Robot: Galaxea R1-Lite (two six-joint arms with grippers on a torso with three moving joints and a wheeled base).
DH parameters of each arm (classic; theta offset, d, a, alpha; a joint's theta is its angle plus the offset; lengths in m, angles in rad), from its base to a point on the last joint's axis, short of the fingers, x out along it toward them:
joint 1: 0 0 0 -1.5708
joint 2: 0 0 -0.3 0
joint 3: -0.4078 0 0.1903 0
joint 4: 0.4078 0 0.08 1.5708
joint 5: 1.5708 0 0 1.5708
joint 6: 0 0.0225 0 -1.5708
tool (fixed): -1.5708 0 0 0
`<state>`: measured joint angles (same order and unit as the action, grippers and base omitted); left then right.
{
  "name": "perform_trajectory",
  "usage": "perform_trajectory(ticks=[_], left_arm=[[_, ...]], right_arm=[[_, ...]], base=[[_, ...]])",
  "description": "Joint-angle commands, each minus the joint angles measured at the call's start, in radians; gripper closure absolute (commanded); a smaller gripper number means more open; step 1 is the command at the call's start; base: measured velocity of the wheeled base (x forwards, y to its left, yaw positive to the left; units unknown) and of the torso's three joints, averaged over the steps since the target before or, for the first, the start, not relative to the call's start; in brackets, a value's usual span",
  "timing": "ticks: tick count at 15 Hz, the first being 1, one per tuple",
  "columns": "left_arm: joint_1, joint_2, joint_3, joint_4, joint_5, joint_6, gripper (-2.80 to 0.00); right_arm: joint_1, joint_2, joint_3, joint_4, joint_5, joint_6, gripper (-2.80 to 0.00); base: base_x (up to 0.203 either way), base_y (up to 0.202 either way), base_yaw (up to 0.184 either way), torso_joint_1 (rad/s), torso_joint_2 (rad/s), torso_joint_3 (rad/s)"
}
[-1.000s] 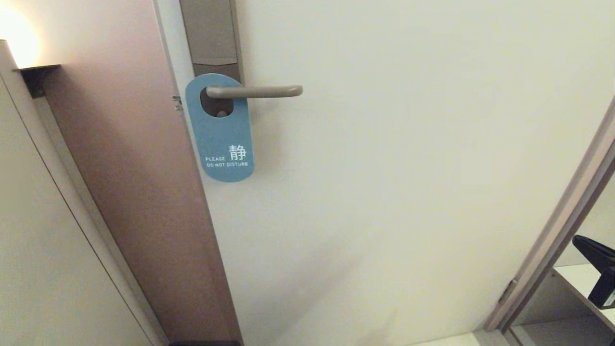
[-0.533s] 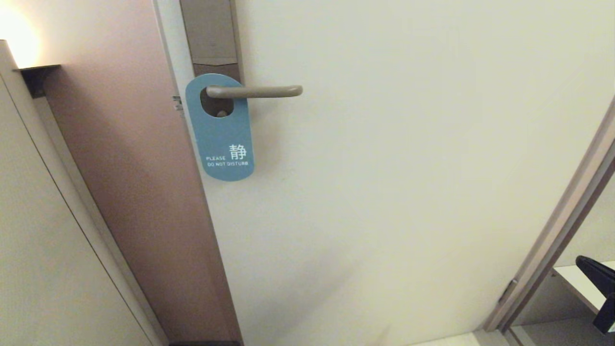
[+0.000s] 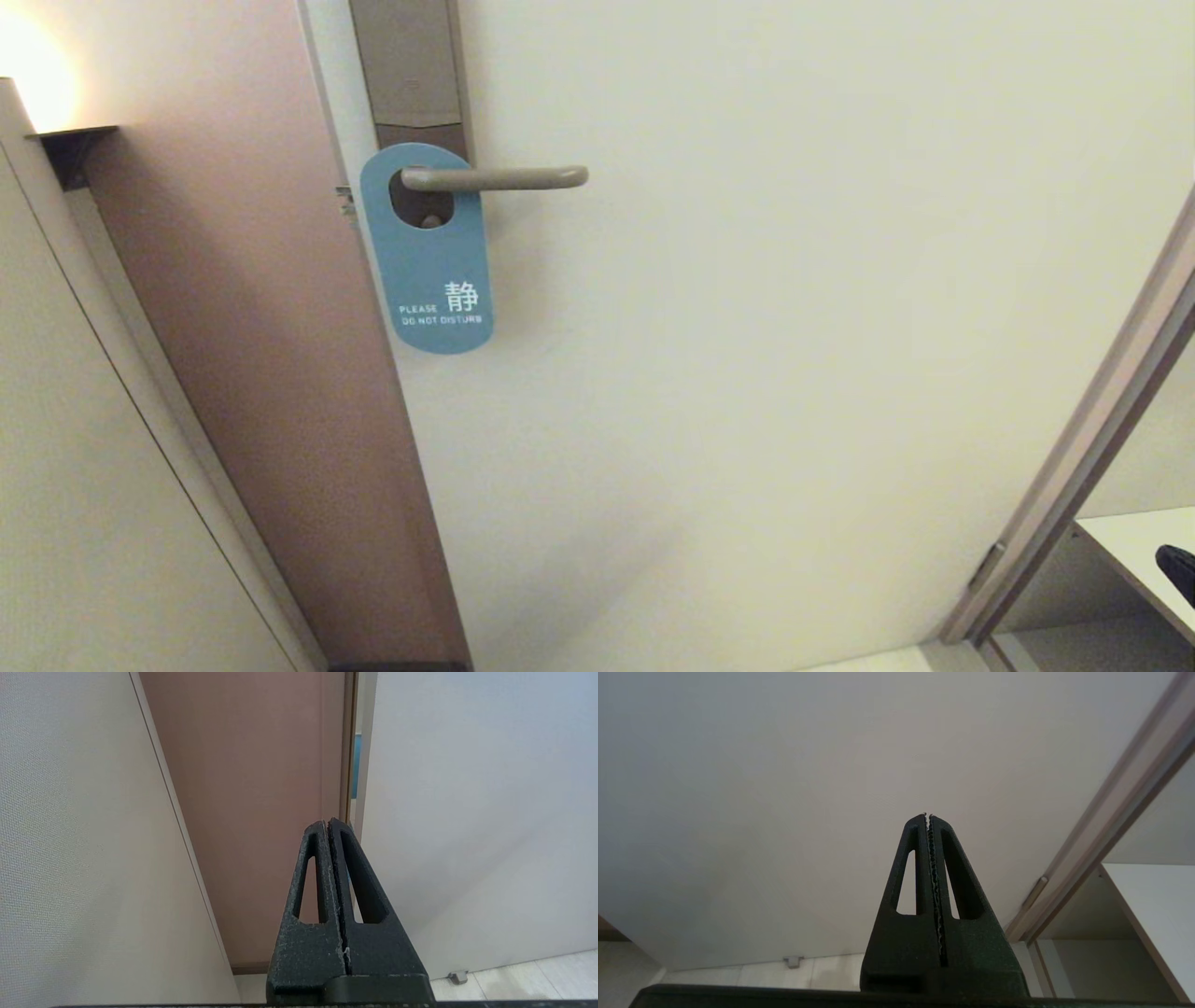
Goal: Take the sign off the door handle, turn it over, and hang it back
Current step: Take down the sign
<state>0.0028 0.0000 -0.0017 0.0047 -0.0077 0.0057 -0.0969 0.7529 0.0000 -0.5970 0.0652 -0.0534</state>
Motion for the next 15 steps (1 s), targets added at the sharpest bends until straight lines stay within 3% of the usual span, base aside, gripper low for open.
perform_trajectory(ticks=[1,4,8,12,15], left_arm=[[0.0,0.002,0.0,0.0,0.0,0.0,0.0],[0.0,0.0,0.0,0.0,0.0,0.0,0.0],[0.0,0.0,0.0,0.0,0.0,0.0,0.0],[0.0,0.002,0.0,0.0,0.0,0.0,0.0],[0.0,0.0,0.0,0.0,0.0,0.0,0.0]], right_arm=[[0.001,-0.145,0.0,0.078,-0.011,-0.001,0.0],[0.021,-0.266,0.0,0.242,-0.075,0.002,0.0],[0.054,-0.406,0.0,0.412,-0.088,0.002,0.0],[0.072,-0.52,0.0,0.525,-0.084,0.002,0.0],[0.089,-0.567,0.0,0.539,-0.068,0.004,0.0]], base=[[0.0,0.0,0.0,0.0,0.0,0.0],[0.0,0.0,0.0,0.0,0.0,0.0],[0.0,0.0,0.0,0.0,0.0,0.0],[0.0,0.0,0.0,0.0,0.0,0.0],[0.0,0.0,0.0,0.0,0.0,0.0]])
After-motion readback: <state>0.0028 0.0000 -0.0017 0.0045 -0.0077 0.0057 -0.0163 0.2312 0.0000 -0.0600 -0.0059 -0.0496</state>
